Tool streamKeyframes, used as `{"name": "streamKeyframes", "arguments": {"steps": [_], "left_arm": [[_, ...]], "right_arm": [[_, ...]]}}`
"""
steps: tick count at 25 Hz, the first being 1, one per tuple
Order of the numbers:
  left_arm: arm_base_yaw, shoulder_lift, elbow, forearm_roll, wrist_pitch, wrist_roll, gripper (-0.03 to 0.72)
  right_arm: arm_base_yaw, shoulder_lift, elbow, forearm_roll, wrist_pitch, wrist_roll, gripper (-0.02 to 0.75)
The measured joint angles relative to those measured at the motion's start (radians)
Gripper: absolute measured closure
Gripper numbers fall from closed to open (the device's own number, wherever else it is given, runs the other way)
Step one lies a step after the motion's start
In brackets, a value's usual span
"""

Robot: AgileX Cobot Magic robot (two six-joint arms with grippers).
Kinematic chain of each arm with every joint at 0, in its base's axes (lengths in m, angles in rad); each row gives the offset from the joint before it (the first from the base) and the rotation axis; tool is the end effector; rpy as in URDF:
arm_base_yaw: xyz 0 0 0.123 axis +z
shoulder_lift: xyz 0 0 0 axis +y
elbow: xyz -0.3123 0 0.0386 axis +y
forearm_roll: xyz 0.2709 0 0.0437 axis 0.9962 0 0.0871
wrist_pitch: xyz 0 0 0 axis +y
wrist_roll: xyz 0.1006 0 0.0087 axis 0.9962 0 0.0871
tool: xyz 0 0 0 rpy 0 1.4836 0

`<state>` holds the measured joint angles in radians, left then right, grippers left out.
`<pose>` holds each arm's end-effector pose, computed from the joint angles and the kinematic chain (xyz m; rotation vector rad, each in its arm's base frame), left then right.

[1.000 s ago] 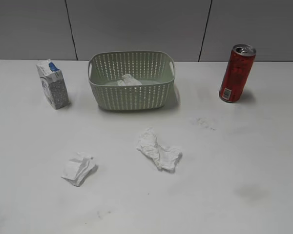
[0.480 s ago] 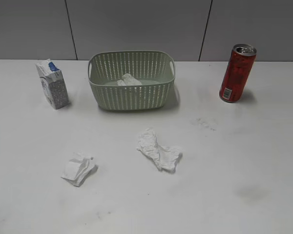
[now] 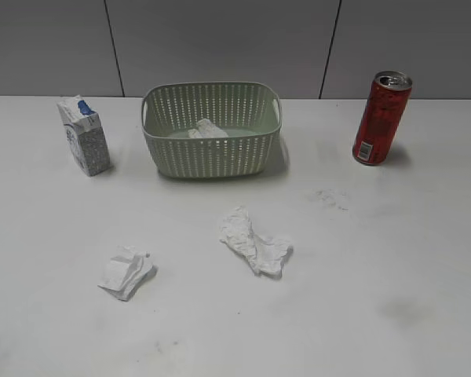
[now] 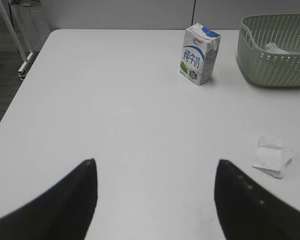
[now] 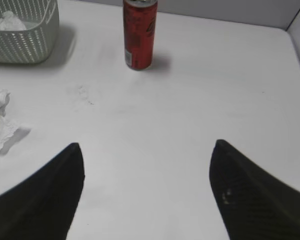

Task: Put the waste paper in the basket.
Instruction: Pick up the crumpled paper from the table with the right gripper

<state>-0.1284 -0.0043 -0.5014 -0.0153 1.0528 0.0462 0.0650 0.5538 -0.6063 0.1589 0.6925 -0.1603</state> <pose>-0.0063 -0.0005 0.2848 0.1778 2.0235 -0.0701 0.1078 0.0173 0.3256 -0.1686 2.1100 0.1234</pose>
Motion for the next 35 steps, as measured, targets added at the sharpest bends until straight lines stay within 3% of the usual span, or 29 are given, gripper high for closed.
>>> {"name": "streamKeyframes", "arguments": {"steps": [9, 23, 30, 35], "left_arm": [[0.000, 0.000, 0.000, 0.000, 0.000, 0.000, 0.136], [0.000, 0.000, 0.000, 0.000, 0.000, 0.000, 0.136], [0.000, 0.000, 0.000, 0.000, 0.000, 0.000, 0.136], [0.000, 0.000, 0.000, 0.000, 0.000, 0.000, 0.136]], "right_arm": [[0.030, 0.586, -0.271, 0.162, 0.003, -0.172, 0.148], [0.473, 1.246, -0.651, 0.176, 0.051, -0.173, 0.148], [0.593, 1.475, -0.834, 0.089, 0.138, -0.099, 0.148], [0.628, 1.598, -0.879, 0.039, 0.150, -0.041, 0.148]]}}
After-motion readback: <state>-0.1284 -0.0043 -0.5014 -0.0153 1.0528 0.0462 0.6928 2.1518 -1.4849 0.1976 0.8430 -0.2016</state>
